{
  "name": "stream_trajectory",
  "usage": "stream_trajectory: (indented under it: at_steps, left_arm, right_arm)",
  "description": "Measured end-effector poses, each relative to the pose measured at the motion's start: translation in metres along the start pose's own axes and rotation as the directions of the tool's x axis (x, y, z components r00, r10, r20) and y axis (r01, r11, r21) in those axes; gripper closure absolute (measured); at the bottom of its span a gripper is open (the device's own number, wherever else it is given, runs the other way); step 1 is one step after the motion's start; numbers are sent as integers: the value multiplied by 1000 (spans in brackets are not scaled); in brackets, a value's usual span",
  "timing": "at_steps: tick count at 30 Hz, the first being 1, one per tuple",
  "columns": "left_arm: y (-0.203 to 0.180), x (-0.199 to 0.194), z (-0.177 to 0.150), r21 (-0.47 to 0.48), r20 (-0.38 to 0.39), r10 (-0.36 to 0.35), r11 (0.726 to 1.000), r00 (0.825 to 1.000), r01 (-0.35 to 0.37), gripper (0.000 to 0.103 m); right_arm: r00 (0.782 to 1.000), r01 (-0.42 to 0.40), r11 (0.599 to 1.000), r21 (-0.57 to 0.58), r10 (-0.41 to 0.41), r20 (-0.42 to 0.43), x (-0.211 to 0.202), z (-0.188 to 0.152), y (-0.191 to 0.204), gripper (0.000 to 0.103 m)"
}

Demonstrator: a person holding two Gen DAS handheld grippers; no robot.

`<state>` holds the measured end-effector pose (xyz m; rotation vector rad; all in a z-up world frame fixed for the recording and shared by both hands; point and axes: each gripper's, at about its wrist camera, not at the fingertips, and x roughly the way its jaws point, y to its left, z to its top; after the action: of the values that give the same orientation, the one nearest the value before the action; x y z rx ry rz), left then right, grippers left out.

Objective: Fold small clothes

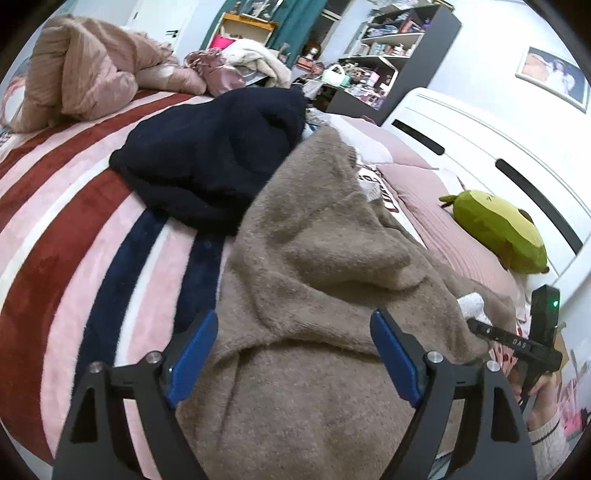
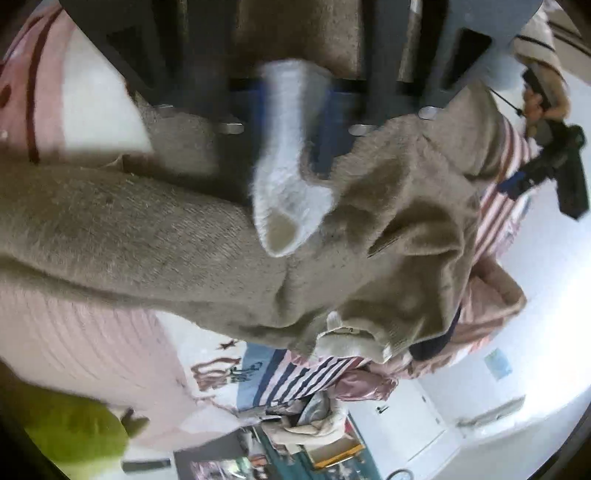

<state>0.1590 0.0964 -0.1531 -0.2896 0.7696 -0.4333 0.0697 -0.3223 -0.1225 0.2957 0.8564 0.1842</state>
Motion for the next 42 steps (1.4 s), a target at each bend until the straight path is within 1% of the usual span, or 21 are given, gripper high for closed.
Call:
stream_trajectory:
  at_steps: [1,5,9,10,12,15,16,17,18,19,22,24,25,26,29,32,34,36,37,38,42]
  left_arm:
    - [-2,0,-1,9,0,-5,1000,1000,5,21]
    - [-11,-1,-6,46,-2,-22,999,1000,22,19]
    - [-7,6,-11,54,-24,-4,999,1000,5,19]
    - [-5,8,-11,47,-31,-5,999,999,7,19]
    - [-3,14,-12,43,-46,-3,999,999,5,19]
    - [-3,21,-11,55,-59,14,998,998,-11,19]
    - [-2,24,-10,52,-60,17,999,998,-14,19]
    - [-1,27,-8,45,-62,15,999,998,-13,19]
    - [0,30,-6,38,-65,12,999,998,-9,19]
    - [1,33,-3,32,-72,13,999,997,-10,19]
    - [1,41,5,26,-88,39,999,995,-37,19]
    - [2,43,7,26,-88,43,999,995,-41,19]
    - [3,44,8,21,-85,38,999,996,-36,19]
    - [5,45,9,18,-85,36,999,996,-34,19]
    - [10,52,11,3,-89,42,999,995,-42,19]
    - [13,57,13,8,-64,17,1000,998,-17,19]
    - [13,65,14,2,-64,1,1000,998,-1,19]
    - [12,74,15,9,-82,28,1000,996,-28,19]
    - [13,78,15,14,-88,55,998,995,-54,19]
    - [14,82,14,13,-102,82,997,991,-81,21]
    - [11,82,15,11,-105,112,994,988,-111,23]
  right_arm:
    - [1000,7,1000,-8,-6,18,-6,-2,3,98]
    - [993,61,997,37,-65,102,-41,-21,9,99]
    - [972,140,984,109,-158,172,-65,-49,5,99]
    - [968,160,980,118,-179,174,-66,-54,5,99]
    - [979,159,978,132,-174,106,-56,-66,2,98]
    - [986,156,979,134,-162,34,-49,-71,-2,88]
    - [977,197,976,92,-203,59,-57,-67,1,76]
    - [968,229,972,60,-233,90,-63,-64,3,56]
    - [959,256,967,20,-256,120,-70,-56,6,45]
    - [957,263,965,-23,-257,133,-73,-44,9,41]
    - [972,208,967,-146,-187,145,-65,-4,30,41]
    - [997,71,962,-263,-62,41,-34,26,55,41]
    - [1000,12,957,-291,-16,-13,-19,35,63,42]
    - [998,-38,948,-317,18,-65,1,42,71,42]
    - [988,-77,928,-365,23,-150,55,51,89,42]
    - [975,-162,930,-330,100,-197,87,58,93,42]
    - [976,-125,960,-252,74,-203,107,64,86,42]
    - [977,-69,988,-136,40,-207,127,72,68,47]
    - [978,-42,992,-117,17,-208,131,72,63,55]
    - [979,4,991,-137,-32,-202,133,73,59,64]
    - [983,41,987,-158,-68,-171,122,70,60,62]
